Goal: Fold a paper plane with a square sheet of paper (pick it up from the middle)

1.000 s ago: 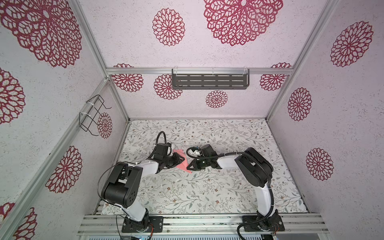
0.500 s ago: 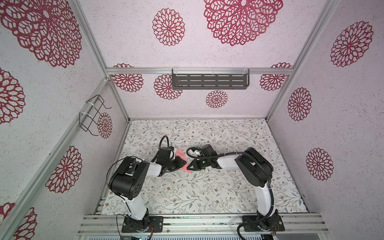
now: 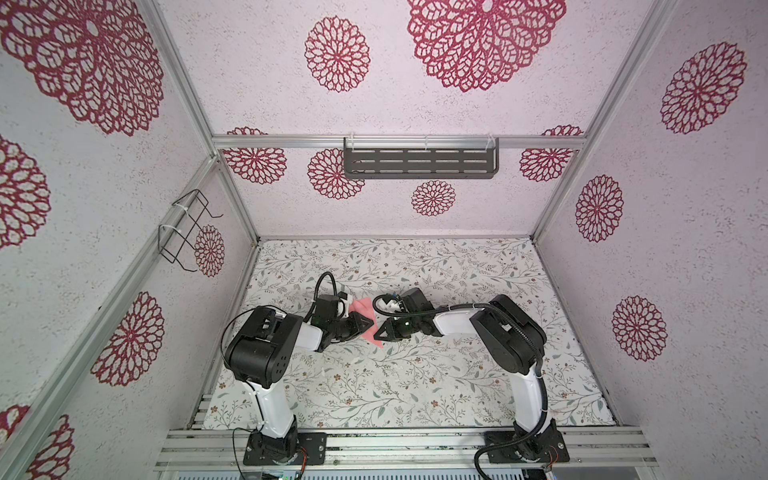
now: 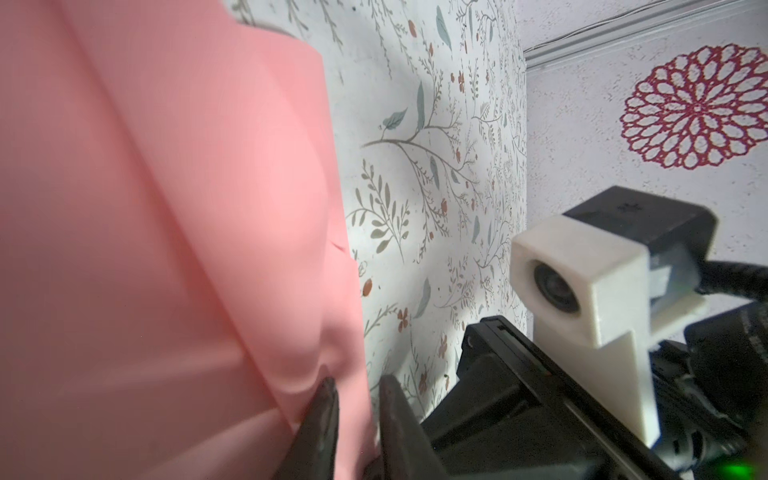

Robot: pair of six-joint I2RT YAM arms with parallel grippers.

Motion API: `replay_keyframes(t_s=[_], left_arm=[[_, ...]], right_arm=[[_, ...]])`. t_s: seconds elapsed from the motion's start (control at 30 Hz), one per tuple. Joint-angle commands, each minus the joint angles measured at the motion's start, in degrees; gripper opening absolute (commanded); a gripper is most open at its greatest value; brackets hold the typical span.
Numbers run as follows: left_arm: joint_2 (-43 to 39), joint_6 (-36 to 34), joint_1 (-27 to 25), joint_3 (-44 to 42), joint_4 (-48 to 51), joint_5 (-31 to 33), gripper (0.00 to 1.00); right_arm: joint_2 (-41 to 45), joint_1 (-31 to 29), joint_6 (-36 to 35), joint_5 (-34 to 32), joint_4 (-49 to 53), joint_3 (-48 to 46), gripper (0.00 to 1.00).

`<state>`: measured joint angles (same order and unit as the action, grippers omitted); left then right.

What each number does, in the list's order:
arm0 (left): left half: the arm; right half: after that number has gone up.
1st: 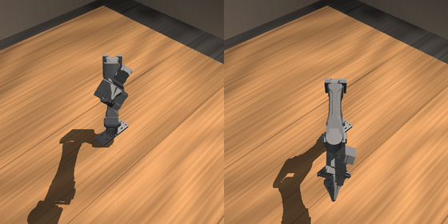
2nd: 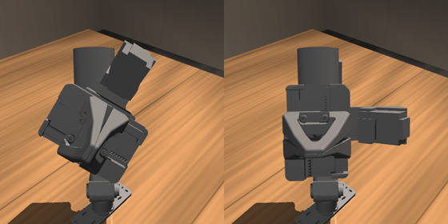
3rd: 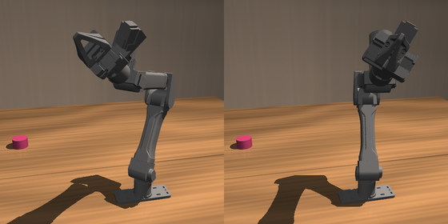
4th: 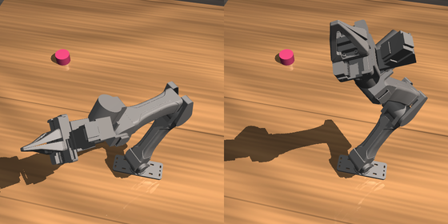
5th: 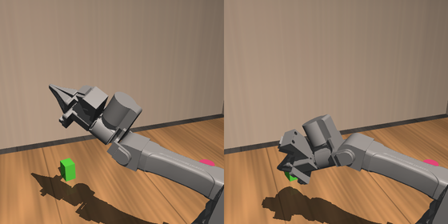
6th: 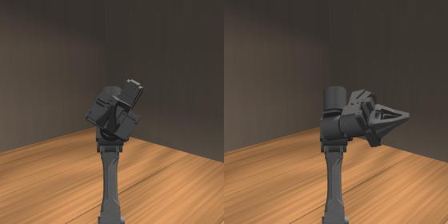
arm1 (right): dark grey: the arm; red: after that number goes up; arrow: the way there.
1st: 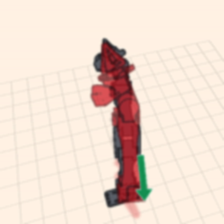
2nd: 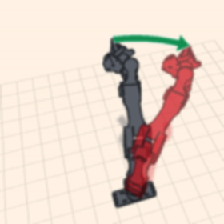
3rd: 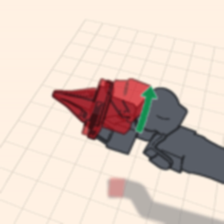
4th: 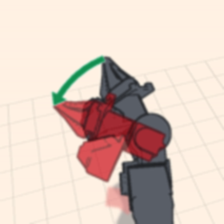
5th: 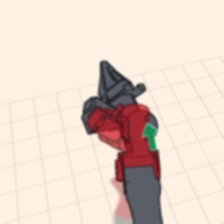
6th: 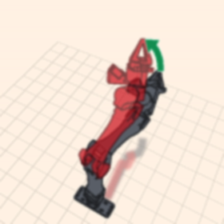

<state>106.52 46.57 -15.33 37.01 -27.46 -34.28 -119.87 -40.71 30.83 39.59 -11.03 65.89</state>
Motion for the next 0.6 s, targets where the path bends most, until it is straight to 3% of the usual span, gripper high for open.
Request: replay_keyframes(t_s=[0.0, 0.57], left_arm=[[2.25, -1.29, 2.4, -0.29, 2.88, 3.88, 0.25], [5.45, -4.55, 6.86, 8.96, 12.44, 5.93, 0.32]], right_arm=[[-2.25, 0.54, -1.91, -4.42, 10.91, -1.55, 0.1], [-2.6, 1.07, -3.23, -5.63, 13.07, -1.55, 0.09]])
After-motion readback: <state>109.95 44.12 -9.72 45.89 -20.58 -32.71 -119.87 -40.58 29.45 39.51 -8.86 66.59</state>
